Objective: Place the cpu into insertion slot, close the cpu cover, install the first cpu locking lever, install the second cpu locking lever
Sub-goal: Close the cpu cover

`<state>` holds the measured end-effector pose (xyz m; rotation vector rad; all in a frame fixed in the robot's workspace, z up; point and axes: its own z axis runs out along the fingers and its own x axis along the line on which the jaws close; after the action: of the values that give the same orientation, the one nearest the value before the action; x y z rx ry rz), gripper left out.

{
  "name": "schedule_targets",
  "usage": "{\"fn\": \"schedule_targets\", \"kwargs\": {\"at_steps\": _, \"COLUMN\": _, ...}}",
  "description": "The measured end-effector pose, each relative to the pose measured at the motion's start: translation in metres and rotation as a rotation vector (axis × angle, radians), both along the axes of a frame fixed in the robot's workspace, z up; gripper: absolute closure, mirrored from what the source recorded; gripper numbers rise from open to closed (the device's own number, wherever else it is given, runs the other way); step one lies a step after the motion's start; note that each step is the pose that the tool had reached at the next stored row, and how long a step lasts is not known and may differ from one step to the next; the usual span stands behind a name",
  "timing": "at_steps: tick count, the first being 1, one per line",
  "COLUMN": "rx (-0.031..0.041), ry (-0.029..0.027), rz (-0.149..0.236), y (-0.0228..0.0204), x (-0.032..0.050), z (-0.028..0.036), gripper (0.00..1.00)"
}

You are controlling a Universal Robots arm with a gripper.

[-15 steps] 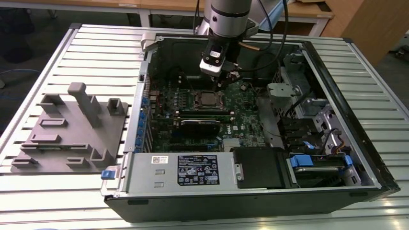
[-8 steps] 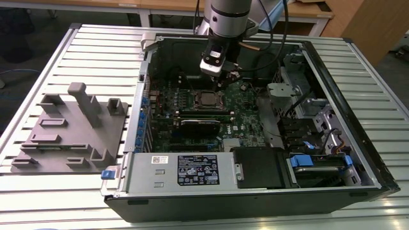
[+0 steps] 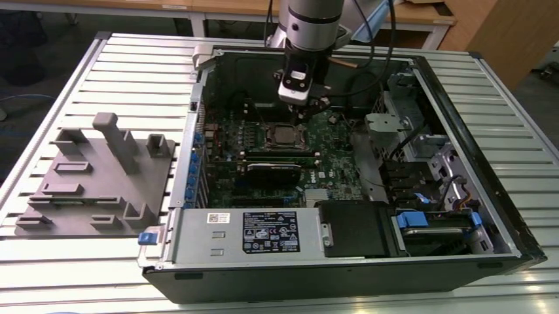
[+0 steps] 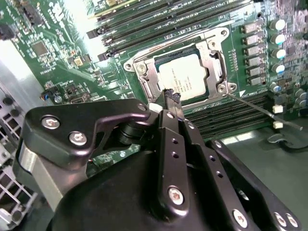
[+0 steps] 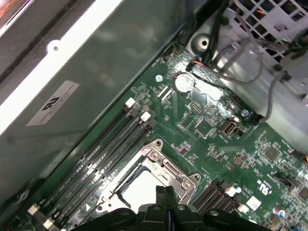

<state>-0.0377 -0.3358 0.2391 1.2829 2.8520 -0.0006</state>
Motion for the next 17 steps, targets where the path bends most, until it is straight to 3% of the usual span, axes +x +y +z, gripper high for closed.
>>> {"fn": "schedule_targets", "kwargs": {"at_steps": 17, "rx": 0.0001, "ry": -0.0009, "rz": 0.202, "y": 0.0000, "x": 0.0000, "z": -0.0001, "gripper": 0.90}}
